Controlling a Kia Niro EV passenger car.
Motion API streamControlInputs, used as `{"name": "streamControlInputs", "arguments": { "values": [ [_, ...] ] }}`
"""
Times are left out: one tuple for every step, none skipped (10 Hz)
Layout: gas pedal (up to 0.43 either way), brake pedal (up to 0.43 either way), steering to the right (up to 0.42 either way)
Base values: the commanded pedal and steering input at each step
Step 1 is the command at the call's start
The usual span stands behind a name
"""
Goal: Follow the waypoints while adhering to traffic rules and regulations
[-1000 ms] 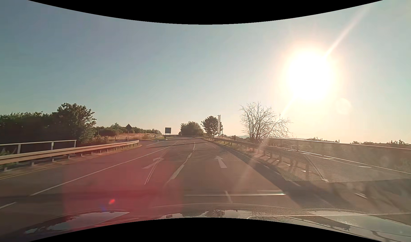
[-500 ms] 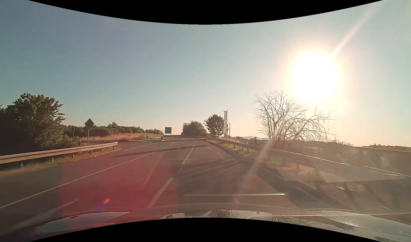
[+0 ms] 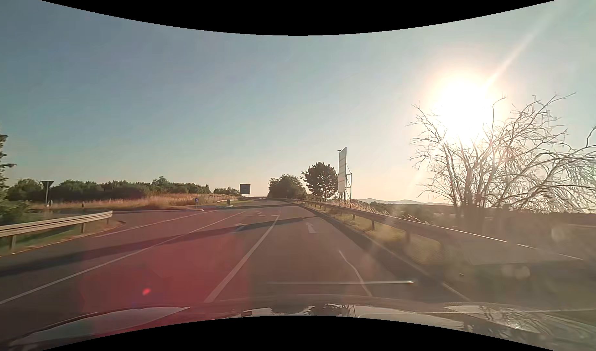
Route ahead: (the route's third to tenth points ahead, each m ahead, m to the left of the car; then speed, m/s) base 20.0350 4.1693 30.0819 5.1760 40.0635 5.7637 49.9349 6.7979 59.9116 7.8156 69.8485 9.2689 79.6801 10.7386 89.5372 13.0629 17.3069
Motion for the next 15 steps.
{"name": "streamControlInputs", "arguments": {
  "values": [
    [0.169,0.0,-0.011],
    [0.169,0.0,-0.011],
    [0.169,0.0,-0.011],
    [0.169,0.0,-0.011],
    [0.169,0.0,-0.011],
    [0.169,0.0,-0.011],
    [0.169,0.0,-0.011],
    [0.169,0.0,-0.011],
    [0.169,0.0,-0.011],
    [0.169,0.0,-0.011],
    [0.169,0.0,-0.011],
    [0.169,0.0,-0.011],
    [0.169,0.0,-0.012],
    [0.169,0.0,-0.012],
    [0.169,0.0,-0.012]
  ]
}}
